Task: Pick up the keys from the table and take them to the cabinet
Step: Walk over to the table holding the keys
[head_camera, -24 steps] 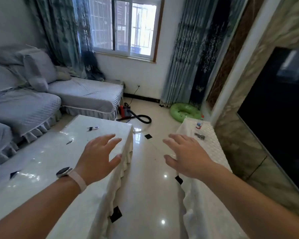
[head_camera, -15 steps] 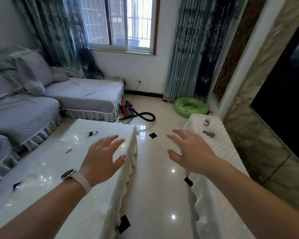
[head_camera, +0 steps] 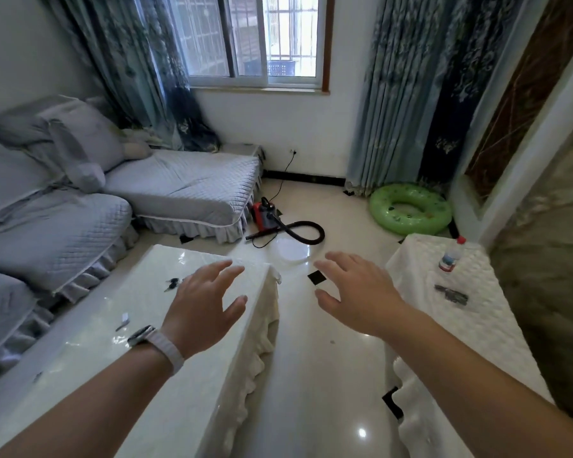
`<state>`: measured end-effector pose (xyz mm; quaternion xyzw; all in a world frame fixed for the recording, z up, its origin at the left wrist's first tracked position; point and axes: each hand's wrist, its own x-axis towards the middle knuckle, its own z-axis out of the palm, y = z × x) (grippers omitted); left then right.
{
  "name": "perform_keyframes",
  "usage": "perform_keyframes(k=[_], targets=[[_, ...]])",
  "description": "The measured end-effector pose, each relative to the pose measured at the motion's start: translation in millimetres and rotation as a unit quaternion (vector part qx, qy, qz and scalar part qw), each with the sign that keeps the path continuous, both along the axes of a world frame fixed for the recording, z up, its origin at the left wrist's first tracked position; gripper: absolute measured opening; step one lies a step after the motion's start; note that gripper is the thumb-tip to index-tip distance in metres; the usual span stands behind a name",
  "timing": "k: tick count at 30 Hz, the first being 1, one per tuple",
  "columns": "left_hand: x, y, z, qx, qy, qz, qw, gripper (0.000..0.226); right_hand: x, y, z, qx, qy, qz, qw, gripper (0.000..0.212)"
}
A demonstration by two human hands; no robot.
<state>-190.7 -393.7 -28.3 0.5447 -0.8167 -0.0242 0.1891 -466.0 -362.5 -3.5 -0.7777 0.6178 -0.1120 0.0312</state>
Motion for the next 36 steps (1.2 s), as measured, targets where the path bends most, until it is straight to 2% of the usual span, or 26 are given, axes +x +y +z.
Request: perform_keyframes(k=[4, 8, 13, 18, 22, 27, 33, 36], targets=[[-16, -58, -2, 0.015, 0.015, 0.026, 0.999, 0.056, -23, -70, -1, 0.014, 0.001, 0.023, 1.0, 0.062], [-21, -115, -6, 0.026, 0.045, 0.053, 0.997, 0.057, -34, -133, -4, 0.017, 0.008, 0.041, 0.999, 0.055], [-22, -202, -26, 0.03, 0.065, 0.067, 0.995, 0.055, -28, -225, -18, 0.033, 0.011, 0.054, 0.998, 0.056], [-5, -313, -59, 0.059, 0.08, 0.079, 0.992, 0.057, -10, -337, -32, 0.046, 0.051, 0.073, 0.995, 0.056], [15, -398, -58, 0.08, 0.127, 0.109, 0.983, 0.059, 14, -435, -27, 0.076, 0.058, 0.086, 0.992, 0.055], [60, -485, -45, 0.058, 0.116, 0.137, 0.982, 0.057, 66, -543, -14, 0.051, 0.077, 0.14, 0.986, 0.058], [116, -535, -44, 0.028, 0.072, 0.198, 0.977, 0.052, 133, -634, -21, 0.045, 0.064, 0.237, 0.968, 0.055], [142, -547, -54, 0.04, 0.063, 0.259, 0.963, 0.051, 168, -683, -34, 0.052, 0.066, 0.294, 0.952, 0.06]])
